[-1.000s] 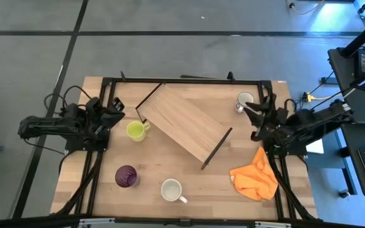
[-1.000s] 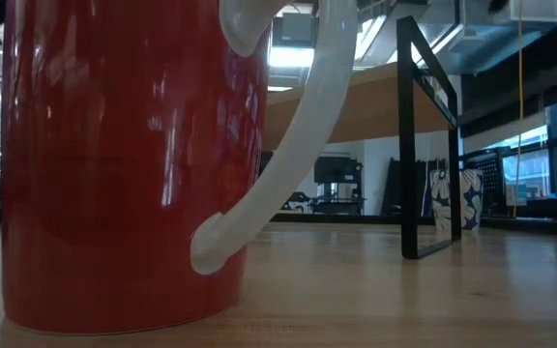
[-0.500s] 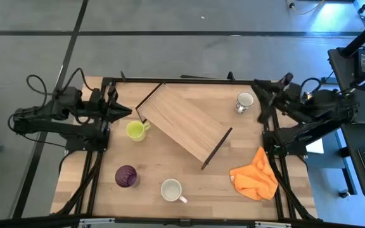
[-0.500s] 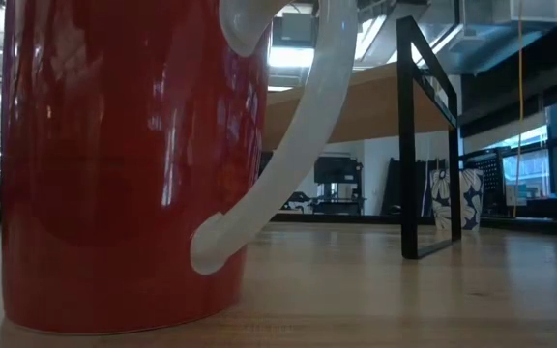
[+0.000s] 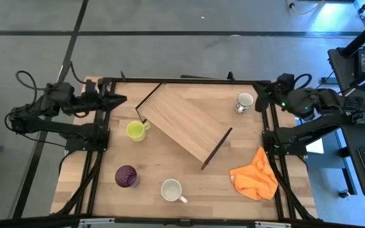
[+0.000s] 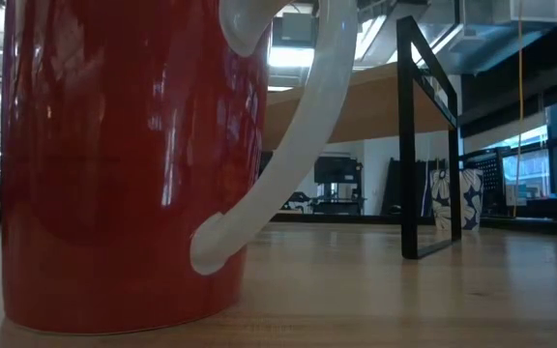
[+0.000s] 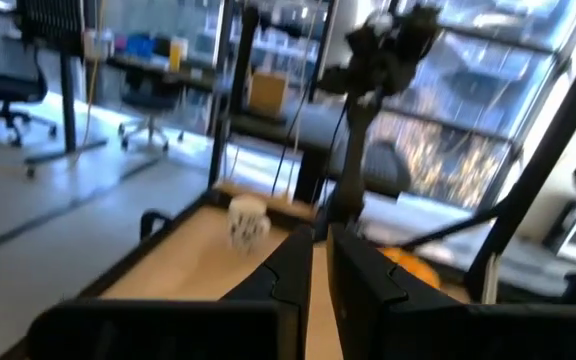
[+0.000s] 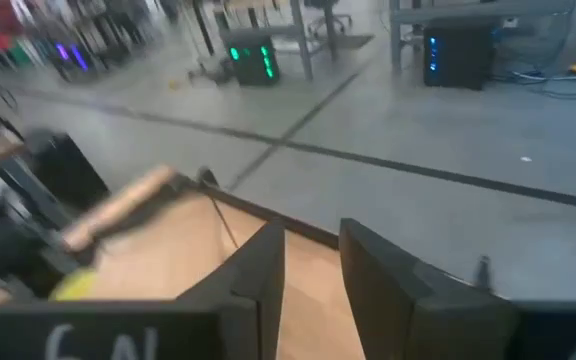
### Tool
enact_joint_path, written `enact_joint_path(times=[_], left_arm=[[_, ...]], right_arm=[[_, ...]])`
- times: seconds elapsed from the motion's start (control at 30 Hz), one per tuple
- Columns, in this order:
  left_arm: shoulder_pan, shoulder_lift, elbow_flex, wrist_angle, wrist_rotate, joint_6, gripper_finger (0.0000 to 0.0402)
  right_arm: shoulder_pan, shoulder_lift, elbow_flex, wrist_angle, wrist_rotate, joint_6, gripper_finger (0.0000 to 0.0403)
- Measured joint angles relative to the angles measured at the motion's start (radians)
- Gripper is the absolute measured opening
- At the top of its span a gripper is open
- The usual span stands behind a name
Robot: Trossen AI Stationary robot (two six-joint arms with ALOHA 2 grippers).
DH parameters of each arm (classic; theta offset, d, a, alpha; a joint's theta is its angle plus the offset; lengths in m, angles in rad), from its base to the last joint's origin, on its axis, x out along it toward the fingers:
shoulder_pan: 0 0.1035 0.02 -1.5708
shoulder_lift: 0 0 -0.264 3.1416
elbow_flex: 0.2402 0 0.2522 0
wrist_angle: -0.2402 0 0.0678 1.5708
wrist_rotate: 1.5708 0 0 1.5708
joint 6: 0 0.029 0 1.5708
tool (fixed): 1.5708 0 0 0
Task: Stack small to large cups/mugs on shelf
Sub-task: Put the violet glass on the shelf
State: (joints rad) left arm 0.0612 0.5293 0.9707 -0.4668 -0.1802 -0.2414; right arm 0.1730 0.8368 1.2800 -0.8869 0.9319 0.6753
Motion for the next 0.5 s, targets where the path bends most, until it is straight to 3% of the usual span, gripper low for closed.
enact_joint_path(times=[0.37,0.5], left_arm=[[0.000,-0.006,0.001,0.151,-0.013,-0.017,0.0031],[0.000,-0.006,0.001,0.148,-0.017,-0.013,0.0031]], right_arm=[[0.000,0.000,0.000,0.238,-0.009,-0.007,0.0101],[0.000,-0.001,0.000,0.236,0.038,-0.141,0.0101]])
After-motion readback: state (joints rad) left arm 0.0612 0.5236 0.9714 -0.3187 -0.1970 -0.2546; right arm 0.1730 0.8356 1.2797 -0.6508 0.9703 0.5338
